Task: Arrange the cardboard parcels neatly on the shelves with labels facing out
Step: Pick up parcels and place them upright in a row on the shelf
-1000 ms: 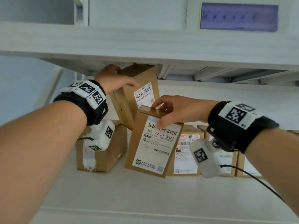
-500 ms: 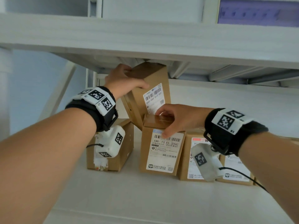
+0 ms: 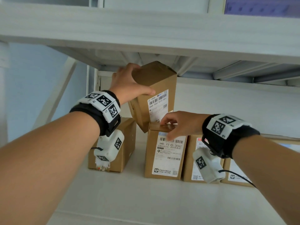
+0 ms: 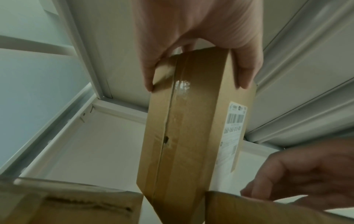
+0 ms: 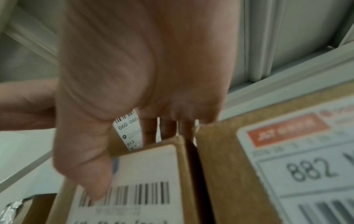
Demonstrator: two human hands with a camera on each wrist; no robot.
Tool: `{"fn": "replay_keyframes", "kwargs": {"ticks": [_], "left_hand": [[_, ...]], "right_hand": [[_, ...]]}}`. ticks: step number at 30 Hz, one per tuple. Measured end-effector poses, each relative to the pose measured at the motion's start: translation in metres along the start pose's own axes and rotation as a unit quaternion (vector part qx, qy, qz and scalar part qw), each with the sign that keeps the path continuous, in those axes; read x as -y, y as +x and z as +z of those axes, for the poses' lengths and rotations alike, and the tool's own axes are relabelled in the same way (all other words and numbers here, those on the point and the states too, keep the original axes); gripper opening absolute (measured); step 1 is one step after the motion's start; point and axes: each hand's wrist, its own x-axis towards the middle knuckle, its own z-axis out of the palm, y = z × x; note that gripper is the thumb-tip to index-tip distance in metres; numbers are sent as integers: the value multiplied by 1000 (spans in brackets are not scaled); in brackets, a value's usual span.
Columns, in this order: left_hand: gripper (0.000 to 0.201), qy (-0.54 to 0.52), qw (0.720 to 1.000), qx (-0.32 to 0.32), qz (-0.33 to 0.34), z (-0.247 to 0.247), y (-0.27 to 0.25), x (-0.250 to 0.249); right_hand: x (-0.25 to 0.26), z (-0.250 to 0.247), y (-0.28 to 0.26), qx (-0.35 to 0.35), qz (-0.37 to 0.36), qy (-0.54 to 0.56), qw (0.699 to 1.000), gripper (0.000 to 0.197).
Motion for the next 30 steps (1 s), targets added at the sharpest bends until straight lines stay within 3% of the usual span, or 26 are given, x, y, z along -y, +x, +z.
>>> {"fn": "replay_keyframes", "kwargs": {"ticks": [6,12,22,27,30], "left_hand": [[91,10,999,-33,19,0,-1,2],[92,74,994,-31,75,-4,-11,1],[102,153,972,-45,173,-22,-37,-10],[102,149,970,-71,176,-33,-57,-19],[102,150,971,-77,170,-40,-70,-25]], "right_hand": [[0,4,4,-17,-13,-17,1000,46],[-1,3,-1,-38,-2,-20,999,55],[3,-17,-24,-231,-11,15,973,38],[15,-20,-45,-310,-39,-16,950,16],[23,-20,-56,-350,-54,-45,934,15]]}}
